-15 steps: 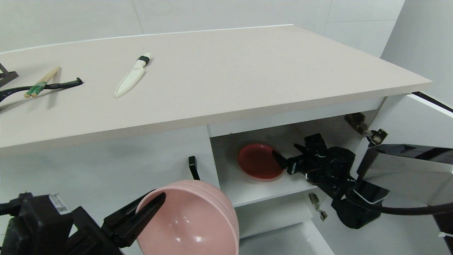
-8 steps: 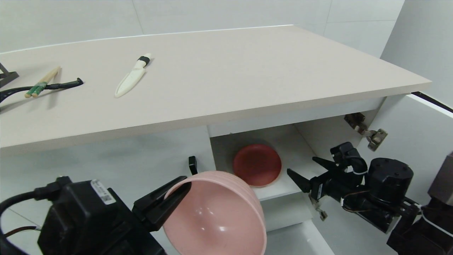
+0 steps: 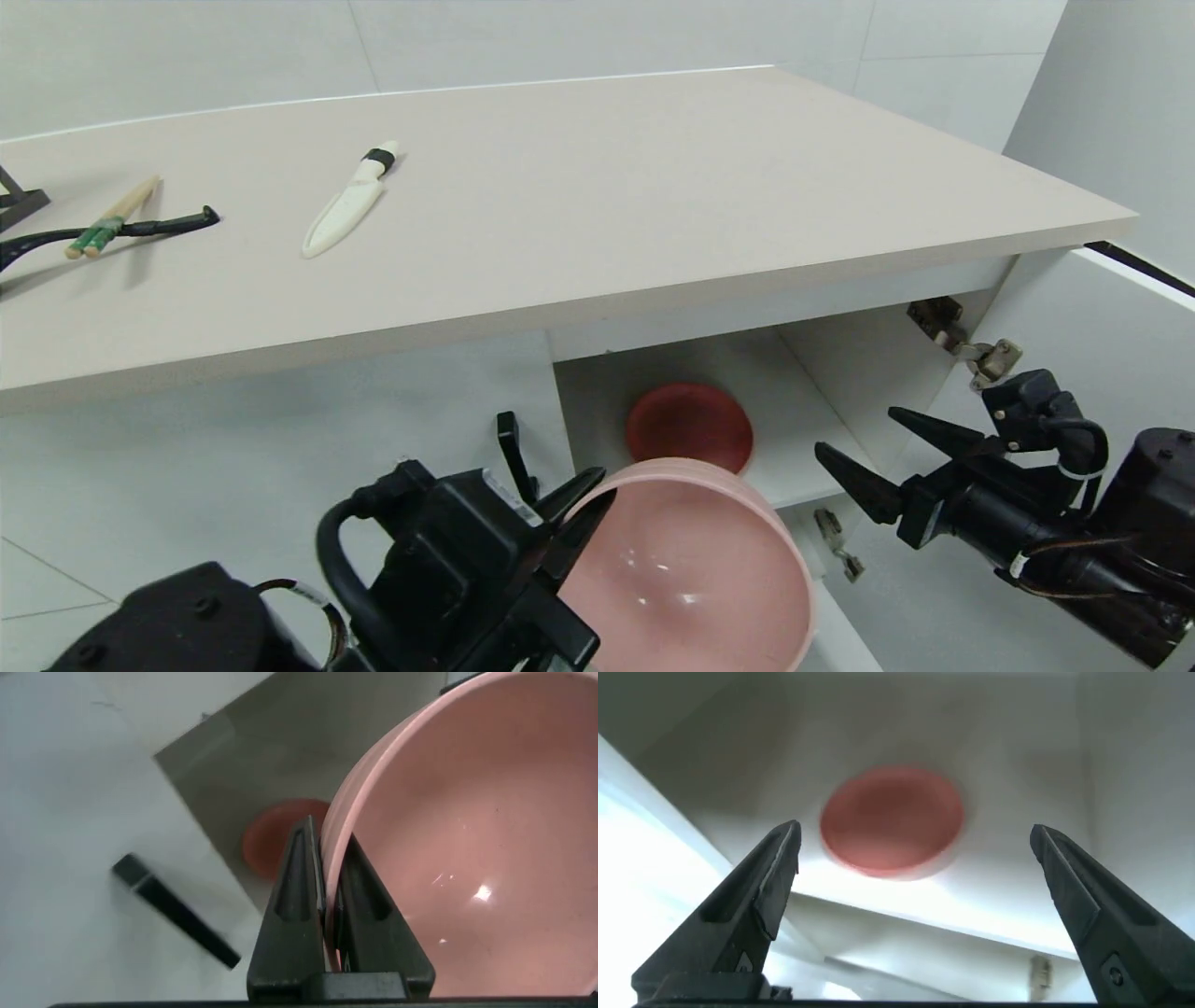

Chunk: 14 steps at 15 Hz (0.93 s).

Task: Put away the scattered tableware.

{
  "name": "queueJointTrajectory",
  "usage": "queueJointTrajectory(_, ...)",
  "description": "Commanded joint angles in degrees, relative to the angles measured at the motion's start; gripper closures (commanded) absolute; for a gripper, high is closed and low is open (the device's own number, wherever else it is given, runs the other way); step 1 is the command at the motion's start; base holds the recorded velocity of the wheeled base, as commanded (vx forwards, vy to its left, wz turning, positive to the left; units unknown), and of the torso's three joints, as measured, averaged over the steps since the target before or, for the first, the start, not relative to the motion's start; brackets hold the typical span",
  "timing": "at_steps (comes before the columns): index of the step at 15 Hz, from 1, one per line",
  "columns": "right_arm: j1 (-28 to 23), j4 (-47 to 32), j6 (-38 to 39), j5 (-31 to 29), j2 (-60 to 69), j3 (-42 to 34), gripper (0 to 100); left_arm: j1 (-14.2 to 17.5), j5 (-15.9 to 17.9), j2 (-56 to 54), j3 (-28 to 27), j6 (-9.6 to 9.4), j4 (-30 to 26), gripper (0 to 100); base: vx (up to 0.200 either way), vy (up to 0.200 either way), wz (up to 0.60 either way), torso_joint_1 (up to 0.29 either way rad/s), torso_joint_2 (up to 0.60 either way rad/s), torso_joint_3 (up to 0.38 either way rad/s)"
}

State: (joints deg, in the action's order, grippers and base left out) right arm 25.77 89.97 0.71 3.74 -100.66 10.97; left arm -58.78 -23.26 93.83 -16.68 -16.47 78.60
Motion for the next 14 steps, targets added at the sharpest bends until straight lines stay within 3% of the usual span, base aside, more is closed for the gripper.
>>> queueJointTrajectory(1, -0.37, 0.03, -0.18, -0.05, 2.31, -0.95, 0, -0.19, -1.26, 6.28, -1.87, -0.49, 1.73, 100, 0.0, 0.0, 0.0, 0.0, 0.0, 0.0)
queueJointTrajectory(4, -0.99, 0.03, -4.22, -0.23, 2.4, 0.1, 0, -0.19, -4.16, 14.71, -2.75, -1.81, 11.4, 100, 0.0, 0.0, 0.0, 0.0, 0.0, 0.0)
queueJointTrajectory(5, -1.07, 0.03, -5.28, -0.23, 2.75, -0.07, 0, -0.1, -6.45, 17.88, -3.36, -3.48, 11.4, 100, 0.0, 0.0, 0.0, 0.0, 0.0, 0.0)
queueJointTrajectory(6, -1.07, 0.03, -5.8, -0.23, 2.92, 0.01, 0, -0.1, -6.54, 18.14, -3.71, -3.75, 11.4, 100, 0.0, 0.0, 0.0, 0.0, 0.0, 0.0)
queueJointTrajectory(7, -1.07, 0.03, -6.07, -0.23, 3.36, 0.19, 0, -0.02, -6.97, 18.23, -4.59, -3.75, 11.4, 100, 0.0, 0.0, 0.0, 0.0, 0.0, 0.0)
queueJointTrajectory(9, -0.28, 0.03, -6.16, -0.14, 4.94, 0.54, 0, 1.21, -10.93, 19.46, -6.17, -3.75, 11.4, 100, 0.0, 0.0, 0.0, 0.0, 0.0, 0.0)
queueJointTrajectory(11, 1.56, 0.03, -6.16, -0.23, 5.56, 0.45, 0, 1.92, -13.92, 22.54, -11.01, -3.66, 11.4, 100, 0.0, 0.0, 0.0, 0.0, 0.0, 0.0)
queueJointTrajectory(14, 2.97, 0.03, -6.16, -0.14, 6.44, 0.45, 0, 1.65, -15.32, 25.44, -17.69, -3.04, 11.4, 100, 0.0, 0.0, 0.0, 0.0, 0.0, 0.0)
